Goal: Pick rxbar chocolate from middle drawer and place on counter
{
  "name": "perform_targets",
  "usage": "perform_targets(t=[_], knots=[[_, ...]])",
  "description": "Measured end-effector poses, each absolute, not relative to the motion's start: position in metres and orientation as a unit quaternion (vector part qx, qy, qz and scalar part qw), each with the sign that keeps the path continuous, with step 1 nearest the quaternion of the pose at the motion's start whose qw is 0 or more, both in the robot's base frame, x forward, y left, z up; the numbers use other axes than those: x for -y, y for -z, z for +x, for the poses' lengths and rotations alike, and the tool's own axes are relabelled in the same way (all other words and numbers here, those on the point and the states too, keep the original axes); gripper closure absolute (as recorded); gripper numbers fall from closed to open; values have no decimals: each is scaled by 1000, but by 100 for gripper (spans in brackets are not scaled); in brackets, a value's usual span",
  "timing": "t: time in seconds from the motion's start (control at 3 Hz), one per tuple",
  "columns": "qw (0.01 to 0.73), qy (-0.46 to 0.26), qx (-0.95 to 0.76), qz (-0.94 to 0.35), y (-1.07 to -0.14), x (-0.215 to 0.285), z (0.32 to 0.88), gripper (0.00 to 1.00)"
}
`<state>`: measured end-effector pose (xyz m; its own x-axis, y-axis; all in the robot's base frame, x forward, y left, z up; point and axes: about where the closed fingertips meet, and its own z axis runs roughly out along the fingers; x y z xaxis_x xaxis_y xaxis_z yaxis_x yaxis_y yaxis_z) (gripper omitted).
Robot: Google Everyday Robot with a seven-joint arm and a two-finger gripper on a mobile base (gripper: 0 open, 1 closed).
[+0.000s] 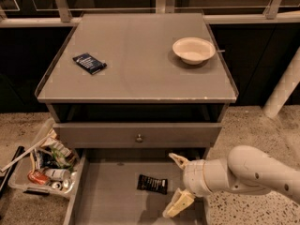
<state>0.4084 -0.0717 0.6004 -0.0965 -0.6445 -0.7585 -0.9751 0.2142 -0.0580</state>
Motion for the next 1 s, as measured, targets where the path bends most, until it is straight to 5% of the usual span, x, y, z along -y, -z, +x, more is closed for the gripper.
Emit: perform_targets(t=[1.0], knots=[[338, -207, -703, -590, -552, 68, 439, 0]])
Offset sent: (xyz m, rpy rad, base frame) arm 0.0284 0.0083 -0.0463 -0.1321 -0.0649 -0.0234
